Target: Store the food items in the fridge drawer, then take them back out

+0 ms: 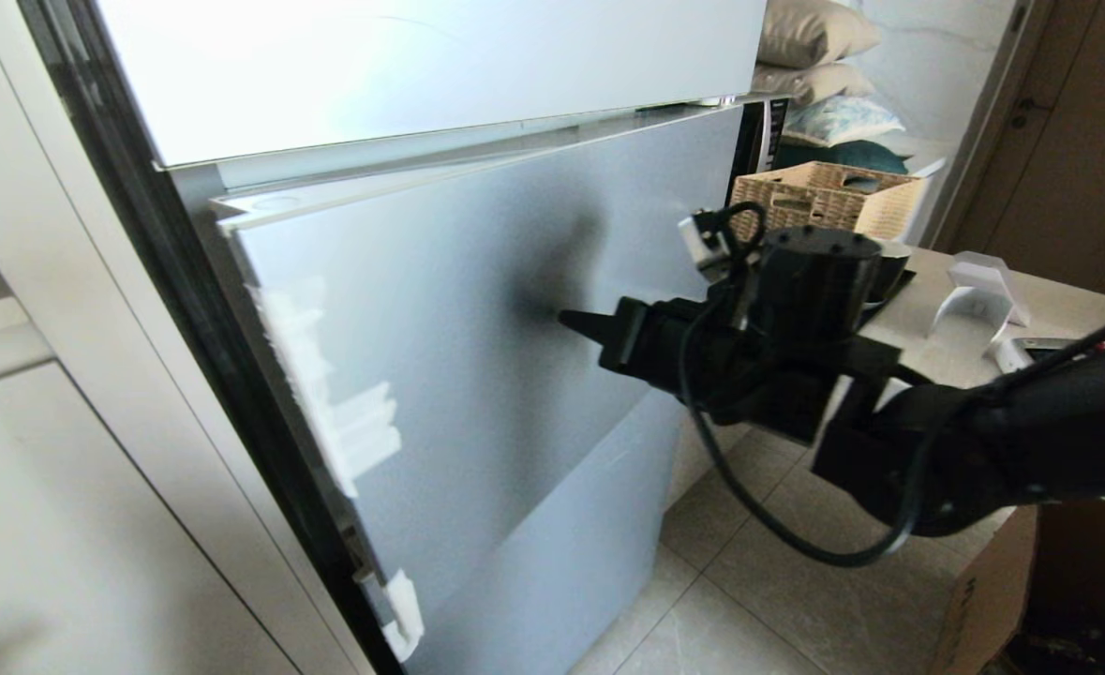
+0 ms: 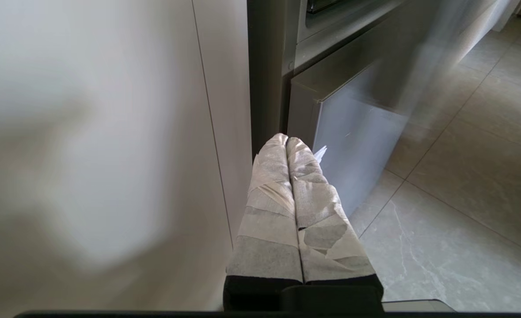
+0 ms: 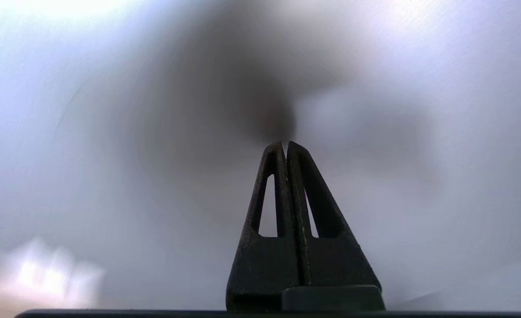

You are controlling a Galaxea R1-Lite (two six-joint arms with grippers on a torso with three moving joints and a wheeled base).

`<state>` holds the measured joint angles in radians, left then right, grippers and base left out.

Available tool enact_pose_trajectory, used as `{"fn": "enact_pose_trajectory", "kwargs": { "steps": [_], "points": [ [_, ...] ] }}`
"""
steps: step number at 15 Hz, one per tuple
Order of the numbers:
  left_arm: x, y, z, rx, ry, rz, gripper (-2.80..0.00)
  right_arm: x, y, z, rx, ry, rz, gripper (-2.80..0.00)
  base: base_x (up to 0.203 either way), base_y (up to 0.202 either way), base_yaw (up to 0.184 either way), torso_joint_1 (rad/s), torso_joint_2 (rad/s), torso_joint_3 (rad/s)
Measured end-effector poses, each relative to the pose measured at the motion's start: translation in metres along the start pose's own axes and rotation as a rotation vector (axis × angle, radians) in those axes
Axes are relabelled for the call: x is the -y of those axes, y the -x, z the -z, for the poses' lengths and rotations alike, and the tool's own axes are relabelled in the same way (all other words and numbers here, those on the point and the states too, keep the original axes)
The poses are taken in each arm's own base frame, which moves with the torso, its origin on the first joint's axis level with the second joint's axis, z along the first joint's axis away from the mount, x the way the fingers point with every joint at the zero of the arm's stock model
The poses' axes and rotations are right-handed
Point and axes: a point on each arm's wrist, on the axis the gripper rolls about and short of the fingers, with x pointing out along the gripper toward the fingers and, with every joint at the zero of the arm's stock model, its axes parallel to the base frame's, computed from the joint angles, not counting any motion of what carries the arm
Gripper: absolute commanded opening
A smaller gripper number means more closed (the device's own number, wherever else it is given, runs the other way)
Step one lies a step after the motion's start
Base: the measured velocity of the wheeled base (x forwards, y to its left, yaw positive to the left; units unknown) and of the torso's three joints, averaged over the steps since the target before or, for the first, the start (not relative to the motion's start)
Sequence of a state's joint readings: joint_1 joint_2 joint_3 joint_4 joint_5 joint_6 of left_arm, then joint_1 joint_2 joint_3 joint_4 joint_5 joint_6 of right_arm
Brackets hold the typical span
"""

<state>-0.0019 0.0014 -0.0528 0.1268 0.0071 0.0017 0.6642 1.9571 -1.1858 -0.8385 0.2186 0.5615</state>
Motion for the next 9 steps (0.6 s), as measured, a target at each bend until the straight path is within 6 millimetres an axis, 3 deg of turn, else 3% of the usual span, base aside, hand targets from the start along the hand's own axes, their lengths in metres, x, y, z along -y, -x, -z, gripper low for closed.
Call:
{"fn": "enact_pose_trajectory", "kwargs": {
  "steps": [3,5,7,9],
  "points": [
    [0.0,0.0,0.0,0.001,0.0,0.0,-2.8,0.006,-0.047,0.015,0.065,0.026,-0.086,-2.8,0.0,0.0,0.0,0.0,0.0,0.0],
    [0.0,0.0,0.0,0.0,0.0,-0.001,-2.8,0.01,-0.055,0.025,0.059,0.024,-0.091,-2.8,0.0,0.0,0.0,0.0,0.0,0.0],
    [0.0,0.0,0.0,0.0,0.0,0.0,-2.8,0.006,-0.04,0.026,0.033,0.019,-0.074,-2.8,0.0,0.0,0.0,0.0,0.0,0.0],
    [0.0,0.0,0.0,0.001,0.0,0.0,-2.8,-0.014,0.001,0.013,0.032,0.029,-0.058,-2.8,0.0,0.0,0.0,0.0,0.0,0.0]
  ]
}}
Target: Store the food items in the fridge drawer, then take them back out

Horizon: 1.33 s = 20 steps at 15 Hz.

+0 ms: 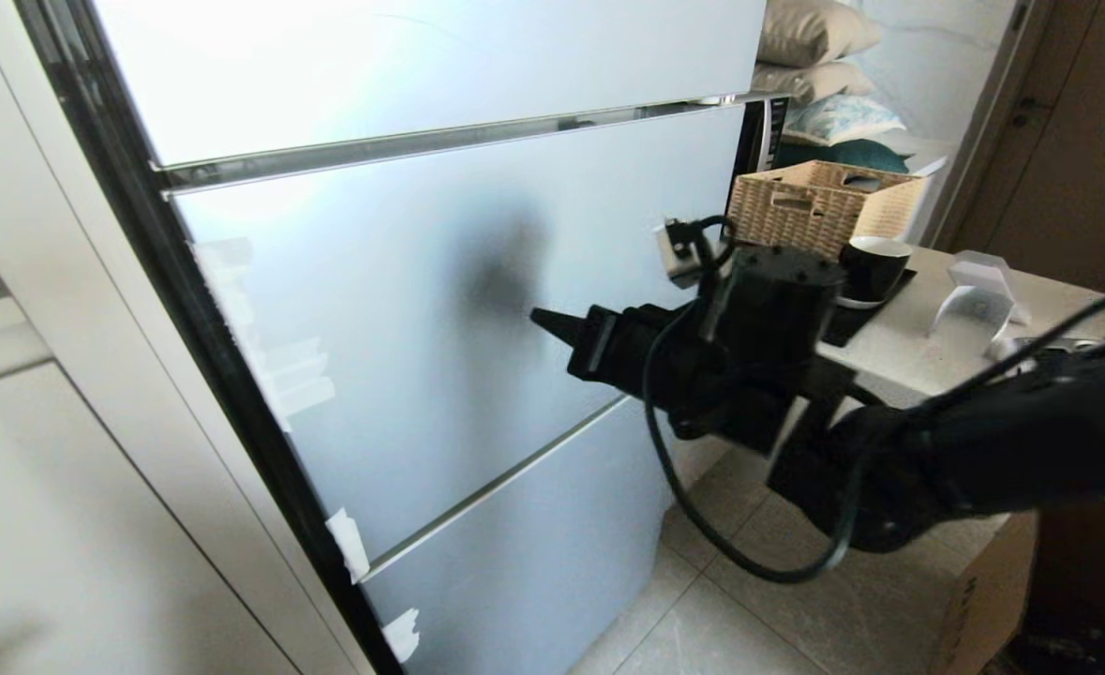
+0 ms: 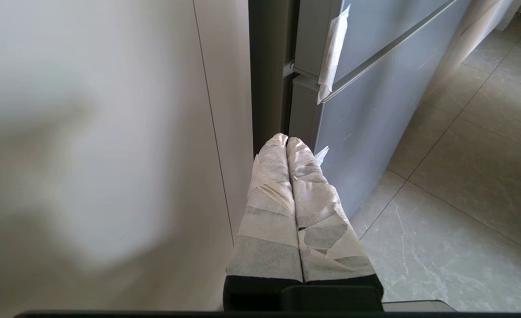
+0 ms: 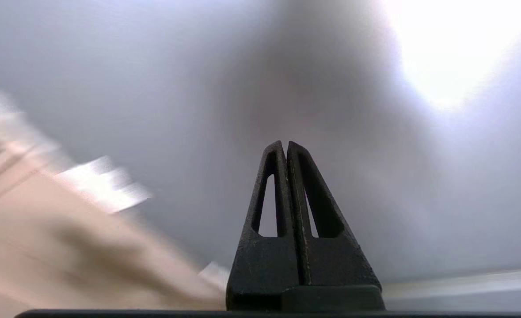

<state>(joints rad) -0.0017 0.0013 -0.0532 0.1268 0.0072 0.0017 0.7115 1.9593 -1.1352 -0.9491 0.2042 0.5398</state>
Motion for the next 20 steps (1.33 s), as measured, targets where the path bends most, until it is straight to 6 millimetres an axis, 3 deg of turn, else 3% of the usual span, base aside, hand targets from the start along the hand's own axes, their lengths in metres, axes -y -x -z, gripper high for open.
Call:
{"fn": "enact_pose_trajectory", "kwargs": {
  "steps": [1,4,8,10,12,15,18,20],
  "points": [
    [0.0,0.0,0.0,0.0,0.0,0.0,-2.8,-0.012,0.023,-0.008,0.002,0.016,0.015,-2.8,0.0,0.0,0.0,0.0,0.0,0.0],
    [0.0,0.0,0.0,0.0,0.0,0.0,-2.8,-0.038,0.118,-0.022,-0.003,0.14,0.148,-2.8,0.0,0.0,0.0,0.0,0.0,0.0],
    [0.0,0.0,0.0,0.0,0.0,0.0,-2.8,-0.025,0.261,-0.018,-0.019,0.353,0.488,-2.8,0.0,0.0,0.0,0.0,0.0,0.0],
    [0.0,0.0,0.0,0.0,0.0,0.0,-2.8,-0.025,0.32,0.006,-0.022,0.418,0.632,-2.8,0.0,0.0,0.0,0.0,0.0,0.0],
    [0.0,0.0,0.0,0.0,0.0,0.0,-2.8,-0.031,0.356,0.042,-0.028,0.475,0.706,-2.8,0.0,0.0,0.0,0.0,0.0,0.0],
    [0.0,0.0,0.0,0.0,0.0,0.0,-2.8,-0.039,0.389,0.085,-0.01,0.525,0.81,-2.8,0.0,0.0,0.0,0.0,0.0,0.0],
    [0.0,0.0,0.0,0.0,0.0,0.0,-2.8,-0.038,0.404,0.114,0.019,0.589,0.901,-2.8,0.0,0.0,0.0,0.0,0.0,0.0],
    [0.0,0.0,0.0,0.0,0.0,0.0,-2.8,-0.037,0.407,0.121,0.031,0.62,0.919,-2.8,0.0,0.0,0.0,0.0,0.0,0.0]
  ]
}}
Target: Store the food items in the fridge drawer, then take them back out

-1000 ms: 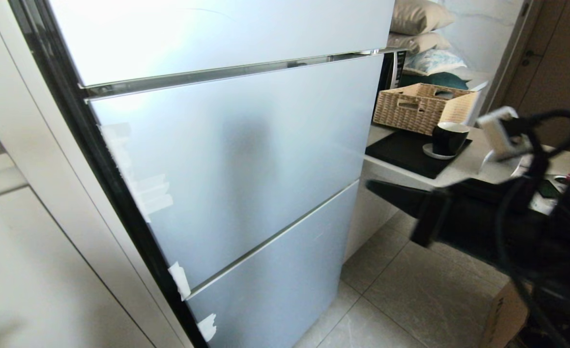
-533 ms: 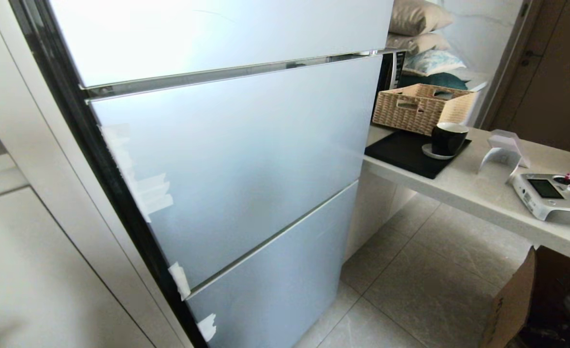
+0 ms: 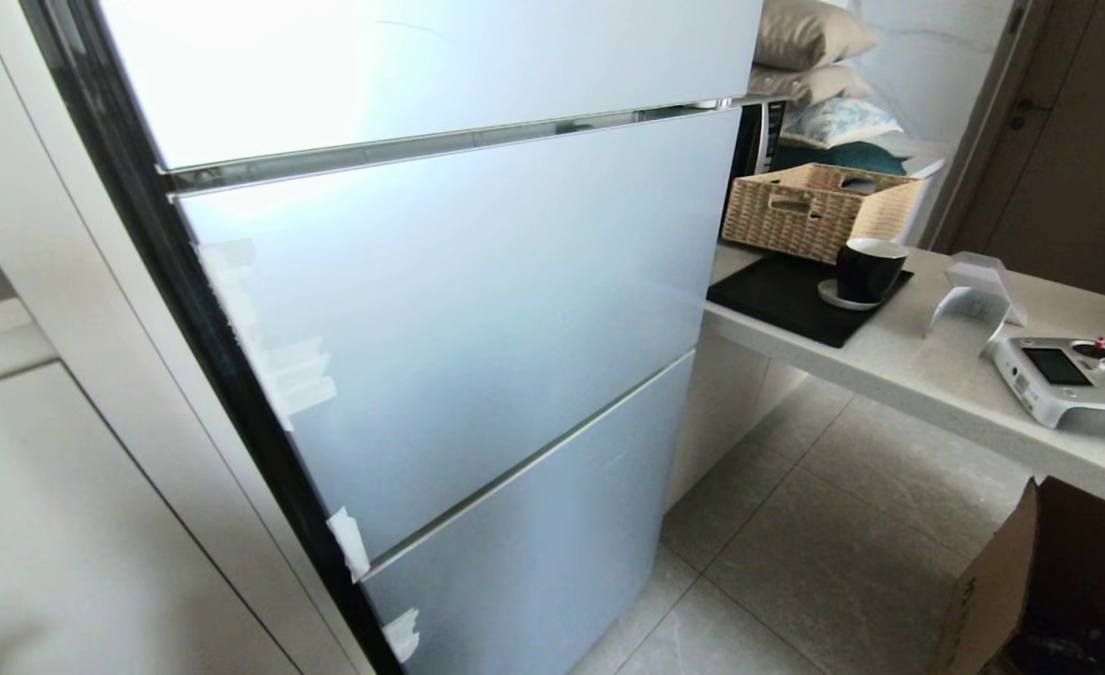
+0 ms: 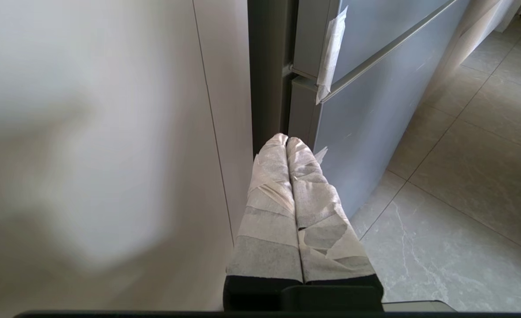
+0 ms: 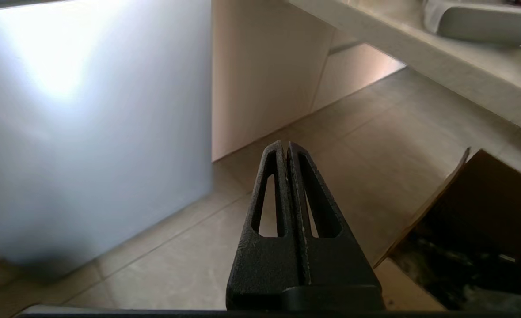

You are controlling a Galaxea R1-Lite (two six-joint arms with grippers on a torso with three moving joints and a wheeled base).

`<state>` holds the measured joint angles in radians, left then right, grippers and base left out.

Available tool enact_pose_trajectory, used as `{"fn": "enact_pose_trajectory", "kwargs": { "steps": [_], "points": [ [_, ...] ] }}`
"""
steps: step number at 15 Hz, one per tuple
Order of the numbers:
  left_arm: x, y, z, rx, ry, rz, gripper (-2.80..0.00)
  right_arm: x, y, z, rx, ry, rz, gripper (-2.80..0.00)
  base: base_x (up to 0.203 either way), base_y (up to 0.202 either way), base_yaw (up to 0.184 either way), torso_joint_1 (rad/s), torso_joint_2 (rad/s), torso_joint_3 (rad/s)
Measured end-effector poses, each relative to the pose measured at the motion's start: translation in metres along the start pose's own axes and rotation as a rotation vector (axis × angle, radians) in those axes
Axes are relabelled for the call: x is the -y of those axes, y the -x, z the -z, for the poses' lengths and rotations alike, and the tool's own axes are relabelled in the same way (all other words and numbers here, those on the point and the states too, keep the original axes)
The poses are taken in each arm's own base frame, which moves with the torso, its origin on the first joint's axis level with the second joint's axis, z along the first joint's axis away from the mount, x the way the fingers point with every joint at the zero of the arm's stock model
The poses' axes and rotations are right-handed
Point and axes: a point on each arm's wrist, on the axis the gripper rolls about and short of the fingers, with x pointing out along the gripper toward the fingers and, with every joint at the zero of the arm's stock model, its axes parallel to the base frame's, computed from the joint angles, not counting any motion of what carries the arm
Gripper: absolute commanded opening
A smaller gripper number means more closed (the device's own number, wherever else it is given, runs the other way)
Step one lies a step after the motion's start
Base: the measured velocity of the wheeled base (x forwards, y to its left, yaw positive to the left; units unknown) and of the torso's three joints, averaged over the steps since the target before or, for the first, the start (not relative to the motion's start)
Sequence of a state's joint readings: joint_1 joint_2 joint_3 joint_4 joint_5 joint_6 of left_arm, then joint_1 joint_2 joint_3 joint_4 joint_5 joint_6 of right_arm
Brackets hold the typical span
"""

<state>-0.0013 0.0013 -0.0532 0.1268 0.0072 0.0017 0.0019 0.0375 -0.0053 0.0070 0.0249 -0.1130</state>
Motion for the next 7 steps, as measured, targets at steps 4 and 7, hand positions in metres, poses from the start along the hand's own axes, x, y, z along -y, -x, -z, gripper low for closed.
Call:
{"fn": "enact_pose_trajectory", "kwargs": {
  "steps": [4,7],
  "points": [
    [0.0,0.0,0.0001,-0.001,0.0,0.0,-2.8,-0.0001,0.0022,0.0014,0.033,-0.026,0.011,-2.8,0.0,0.0,0.0,0.0,0.0,0.0],
    [0.0,0.0,0.0001,0.0,0.0,0.0,-2.8,-0.0002,0.0024,0.0017,0.037,-0.036,0.01,-2.8,0.0,0.0,0.0,0.0,0.0,0.0]
  ]
}}
